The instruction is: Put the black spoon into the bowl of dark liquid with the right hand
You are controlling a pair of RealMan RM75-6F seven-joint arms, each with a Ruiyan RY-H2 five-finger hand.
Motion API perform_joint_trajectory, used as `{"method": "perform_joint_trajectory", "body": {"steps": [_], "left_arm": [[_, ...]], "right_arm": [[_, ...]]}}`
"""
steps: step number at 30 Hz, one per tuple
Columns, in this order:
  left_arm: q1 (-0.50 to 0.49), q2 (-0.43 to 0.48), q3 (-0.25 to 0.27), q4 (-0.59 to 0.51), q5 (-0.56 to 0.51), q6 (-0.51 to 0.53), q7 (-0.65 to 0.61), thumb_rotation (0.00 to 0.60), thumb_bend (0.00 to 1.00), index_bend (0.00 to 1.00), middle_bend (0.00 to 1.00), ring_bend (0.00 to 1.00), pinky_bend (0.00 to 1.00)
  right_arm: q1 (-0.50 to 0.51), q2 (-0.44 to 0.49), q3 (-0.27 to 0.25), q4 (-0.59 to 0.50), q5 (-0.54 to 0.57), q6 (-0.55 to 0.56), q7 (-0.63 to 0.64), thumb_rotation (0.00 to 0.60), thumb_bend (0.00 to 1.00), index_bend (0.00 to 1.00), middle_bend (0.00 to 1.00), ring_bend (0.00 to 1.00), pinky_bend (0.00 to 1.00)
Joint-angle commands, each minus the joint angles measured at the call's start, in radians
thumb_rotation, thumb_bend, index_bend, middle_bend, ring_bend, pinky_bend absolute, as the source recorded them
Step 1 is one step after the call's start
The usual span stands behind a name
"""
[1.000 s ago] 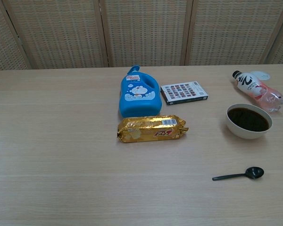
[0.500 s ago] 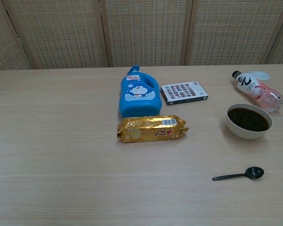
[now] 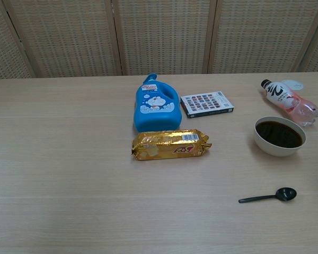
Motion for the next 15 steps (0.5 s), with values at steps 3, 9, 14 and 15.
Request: {"method": "perform_joint_trajectory", "body": {"steps": [3,9,14,15], "left_arm": [[-0.002,-0.007,0.001,0.02,-0.015,-0.014,-0.012,0.6,0.42,0.0,0.0,0.0,0.0],[-0.007,-0.019,-0.001,0.044,-0.02,-0.025,-0.03,0.6,0.42,0.0,0.0,0.0,0.0],[-0.011,-0.024,-0.004,0.06,-0.025,-0.03,-0.037,0.6,0.42,0.0,0.0,0.0,0.0],[-0.013,-0.024,-0.006,0.064,-0.027,-0.031,-0.038,0.6,0.42,0.0,0.0,0.0,0.0]], "right_arm": [[0.083,-0.011,-0.003,-0.032,-0.018,-0.121,-0.065,0.6,0.16,0.4,0.43,0.37,0.6],[0.159,-0.036,0.005,-0.057,0.02,-0.24,-0.179,0.6,0.16,0.4,0.59,0.55,0.79],[0.199,-0.073,0.01,-0.056,0.048,-0.287,-0.258,0.6,0.23,0.4,0.74,0.72,0.91],[0.208,-0.087,0.012,-0.051,0.052,-0.293,-0.279,0.6,0.26,0.41,0.77,0.76,0.94]]}}
